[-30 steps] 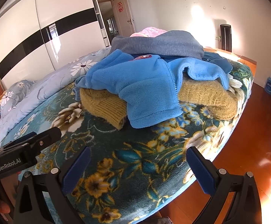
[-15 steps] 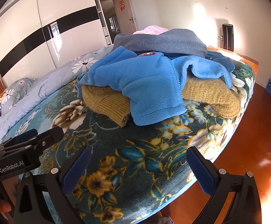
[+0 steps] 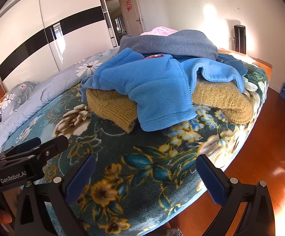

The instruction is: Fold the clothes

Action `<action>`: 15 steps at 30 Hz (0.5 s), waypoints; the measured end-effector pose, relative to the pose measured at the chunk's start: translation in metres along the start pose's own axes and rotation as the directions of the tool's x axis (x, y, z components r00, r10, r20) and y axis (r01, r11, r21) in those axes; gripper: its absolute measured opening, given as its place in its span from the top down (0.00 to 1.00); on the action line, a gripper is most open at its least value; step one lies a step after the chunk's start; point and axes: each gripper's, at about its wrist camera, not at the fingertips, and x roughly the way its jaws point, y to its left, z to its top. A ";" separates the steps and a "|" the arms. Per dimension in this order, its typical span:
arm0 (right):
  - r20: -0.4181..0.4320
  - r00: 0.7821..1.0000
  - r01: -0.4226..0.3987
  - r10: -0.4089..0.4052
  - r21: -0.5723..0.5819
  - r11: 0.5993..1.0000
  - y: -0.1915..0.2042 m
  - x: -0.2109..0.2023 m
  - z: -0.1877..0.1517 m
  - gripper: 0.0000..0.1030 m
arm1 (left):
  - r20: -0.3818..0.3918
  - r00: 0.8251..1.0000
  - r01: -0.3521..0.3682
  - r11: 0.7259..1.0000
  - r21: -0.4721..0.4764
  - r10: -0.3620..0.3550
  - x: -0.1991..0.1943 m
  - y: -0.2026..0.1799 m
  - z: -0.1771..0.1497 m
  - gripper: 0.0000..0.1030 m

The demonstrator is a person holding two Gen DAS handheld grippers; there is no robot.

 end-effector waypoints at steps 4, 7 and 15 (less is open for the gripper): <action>-0.001 1.000 0.000 0.000 0.001 1.000 0.000 0.001 0.000 0.00 | -0.001 1.000 0.001 1.000 0.002 -0.001 0.001 0.000 0.000 0.00; -0.001 1.000 -0.001 0.001 0.001 1.000 -0.001 0.001 -0.001 0.00 | -0.003 1.000 0.002 1.000 0.001 -0.002 0.001 0.000 0.000 0.00; -0.003 1.000 -0.002 0.002 0.002 1.000 -0.001 0.001 -0.001 0.00 | -0.002 1.000 0.018 1.000 -0.001 -0.018 0.002 0.002 -0.002 0.00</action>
